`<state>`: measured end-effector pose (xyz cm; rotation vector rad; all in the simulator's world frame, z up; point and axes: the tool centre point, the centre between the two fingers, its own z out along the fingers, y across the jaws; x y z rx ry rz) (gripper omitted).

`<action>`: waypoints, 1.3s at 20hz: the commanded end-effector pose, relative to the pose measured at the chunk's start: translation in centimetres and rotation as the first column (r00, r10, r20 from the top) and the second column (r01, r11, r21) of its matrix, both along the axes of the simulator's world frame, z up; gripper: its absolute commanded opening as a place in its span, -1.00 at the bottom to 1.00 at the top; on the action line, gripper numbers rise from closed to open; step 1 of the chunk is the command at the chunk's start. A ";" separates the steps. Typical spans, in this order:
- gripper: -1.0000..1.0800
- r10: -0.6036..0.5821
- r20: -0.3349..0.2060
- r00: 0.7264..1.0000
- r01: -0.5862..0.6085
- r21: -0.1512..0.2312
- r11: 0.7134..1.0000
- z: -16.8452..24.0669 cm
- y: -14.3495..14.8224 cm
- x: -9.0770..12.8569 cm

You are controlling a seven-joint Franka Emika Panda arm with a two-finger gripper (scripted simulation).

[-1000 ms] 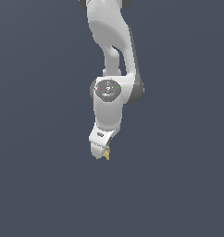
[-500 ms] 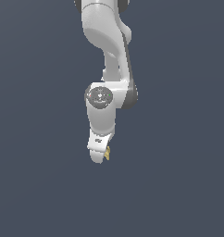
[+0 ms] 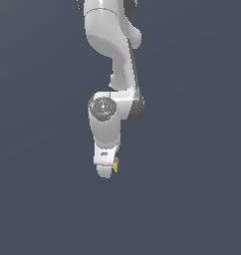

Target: Pick up the object and move it to a goal position.

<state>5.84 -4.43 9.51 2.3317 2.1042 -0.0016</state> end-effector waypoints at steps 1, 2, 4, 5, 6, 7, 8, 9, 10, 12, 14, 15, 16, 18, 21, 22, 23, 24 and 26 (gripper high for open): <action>0.92 0.016 0.000 1.000 -0.016 0.001 1.000 -0.1 -0.1 0.0; 0.92 0.019 0.000 1.000 -0.019 0.001 1.000 -0.1 -0.1 0.1; 0.92 0.021 0.000 1.000 -0.021 0.001 1.000 -0.1 -0.1 0.1; 0.92 0.017 0.000 1.000 -0.017 0.001 1.000 -0.1 -0.1 0.0; 0.92 0.017 0.000 1.000 -0.017 0.001 1.000 -0.2 -0.1 0.0; 0.92 0.017 0.000 1.000 -0.017 0.001 1.000 -0.3 -0.1 0.0; 0.92 0.018 0.000 1.000 -0.018 0.001 1.000 -0.5 -0.1 0.0; 0.92 0.018 0.000 1.000 -0.018 0.001 1.000 -0.8 -0.1 0.0; 0.92 0.018 0.000 1.000 -0.018 0.001 1.000 -1.2 -0.1 0.0; 0.92 0.019 0.000 1.000 -0.019 0.001 1.000 -2.2 -0.1 0.0; 0.92 0.020 0.000 1.000 -0.020 0.001 1.000 -3.5 -0.1 -0.1; 0.92 0.021 0.000 1.000 -0.021 0.001 1.000 -4.0 -0.1 -0.1; 0.92 0.021 0.000 1.000 -0.021 0.001 1.000 -4.4 -0.1 -0.1; 0.92 0.022 0.000 1.000 -0.022 0.001 1.000 -5.0 -0.1 -0.1; 0.92 0.021 0.000 1.000 -0.021 0.001 1.000 -5.2 -0.1 0.0; 0.92 0.021 0.000 1.000 -0.021 0.001 1.000 -5.2 -0.1 0.1; -1.00 0.021 0.000 1.000 -0.021 0.001 1.000 -5.2 -0.1 0.1; -1.00 0.021 0.000 1.000 -0.021 0.001 1.000 -5.2 -0.1 0.1; -1.00 0.021 0.000 1.000 -0.021 0.001 1.000 -5.2 -0.1 0.1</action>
